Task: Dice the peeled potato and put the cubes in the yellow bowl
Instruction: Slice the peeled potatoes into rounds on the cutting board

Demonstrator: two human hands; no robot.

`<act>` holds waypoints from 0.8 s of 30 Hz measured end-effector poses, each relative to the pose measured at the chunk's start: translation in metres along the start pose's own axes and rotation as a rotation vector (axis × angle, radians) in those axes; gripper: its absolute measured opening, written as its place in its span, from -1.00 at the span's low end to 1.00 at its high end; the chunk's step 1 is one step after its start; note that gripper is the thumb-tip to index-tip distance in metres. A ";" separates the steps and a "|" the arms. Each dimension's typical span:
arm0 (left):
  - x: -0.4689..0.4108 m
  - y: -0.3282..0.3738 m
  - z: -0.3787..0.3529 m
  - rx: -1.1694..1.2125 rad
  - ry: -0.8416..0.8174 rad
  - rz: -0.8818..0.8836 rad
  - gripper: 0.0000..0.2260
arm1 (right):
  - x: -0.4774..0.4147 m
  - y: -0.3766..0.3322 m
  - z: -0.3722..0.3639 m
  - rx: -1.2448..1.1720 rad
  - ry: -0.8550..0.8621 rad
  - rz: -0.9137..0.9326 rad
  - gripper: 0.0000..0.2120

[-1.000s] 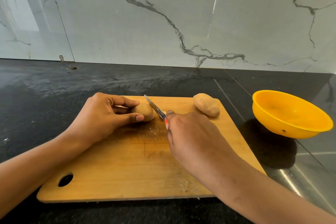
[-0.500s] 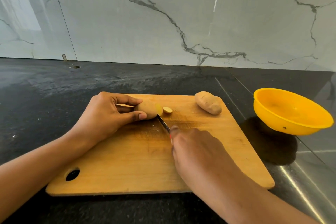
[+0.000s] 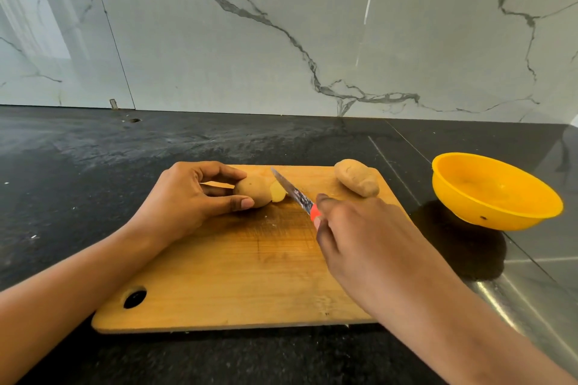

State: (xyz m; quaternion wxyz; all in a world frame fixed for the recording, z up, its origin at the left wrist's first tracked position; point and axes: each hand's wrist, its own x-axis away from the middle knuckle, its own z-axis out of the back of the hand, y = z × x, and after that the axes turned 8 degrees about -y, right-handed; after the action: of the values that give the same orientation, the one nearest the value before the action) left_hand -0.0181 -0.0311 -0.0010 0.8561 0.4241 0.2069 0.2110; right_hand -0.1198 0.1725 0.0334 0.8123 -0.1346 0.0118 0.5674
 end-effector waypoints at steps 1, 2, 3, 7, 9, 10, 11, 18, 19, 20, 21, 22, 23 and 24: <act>0.000 0.000 0.000 0.001 0.003 0.002 -0.63 | -0.003 -0.001 0.000 -0.007 0.021 0.006 -0.70; 0.001 0.000 0.000 -0.002 0.006 0.005 -0.63 | -0.007 -0.003 0.000 -0.016 0.035 0.008 -0.71; 0.001 0.001 0.000 -0.005 0.009 0.008 -0.63 | -0.010 -0.004 -0.001 -0.024 0.040 0.008 -0.72; 0.001 0.001 -0.001 -0.033 0.038 0.019 -0.64 | -0.020 -0.009 -0.010 -0.050 0.018 -0.012 -0.72; 0.001 0.002 -0.001 -0.037 0.049 0.025 -0.63 | -0.022 -0.011 -0.014 -0.049 -0.002 -0.027 -0.71; 0.001 0.002 -0.001 -0.034 0.051 0.029 -0.63 | -0.022 -0.011 -0.015 -0.045 -0.015 -0.035 -0.70; 0.000 0.001 -0.001 -0.035 0.051 0.032 -0.62 | -0.023 -0.012 -0.016 -0.039 -0.031 -0.043 -0.69; 0.000 0.000 -0.001 -0.056 0.068 0.006 -0.62 | -0.027 -0.018 -0.014 0.042 -0.127 -0.056 -0.65; -0.001 0.000 -0.002 -0.057 0.068 0.004 -0.62 | -0.027 -0.018 -0.014 0.041 -0.141 -0.058 -0.66; -0.001 0.000 -0.002 -0.059 0.069 0.001 -0.63 | -0.028 -0.019 -0.014 0.040 -0.160 -0.063 -0.68; -0.001 -0.001 -0.002 -0.062 0.070 -0.003 -0.63 | -0.029 -0.019 -0.012 0.036 -0.182 -0.073 -0.71; -0.002 -0.001 -0.002 -0.069 0.072 -0.005 -0.63 | -0.031 -0.019 -0.011 0.031 -0.204 -0.082 -0.73; -0.002 -0.001 -0.002 -0.077 0.072 -0.006 -0.62 | -0.034 -0.019 -0.009 0.022 -0.226 -0.090 -0.75; -0.002 -0.001 -0.002 -0.085 0.071 -0.007 -0.60 | -0.037 -0.019 -0.008 0.014 -0.246 -0.096 -0.76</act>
State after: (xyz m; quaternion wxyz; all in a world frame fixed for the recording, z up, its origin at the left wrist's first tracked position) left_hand -0.0208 -0.0318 -0.0029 0.8662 0.3787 0.2294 0.2316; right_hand -0.1142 0.1302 0.0366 0.8347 -0.0588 -0.0905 0.5400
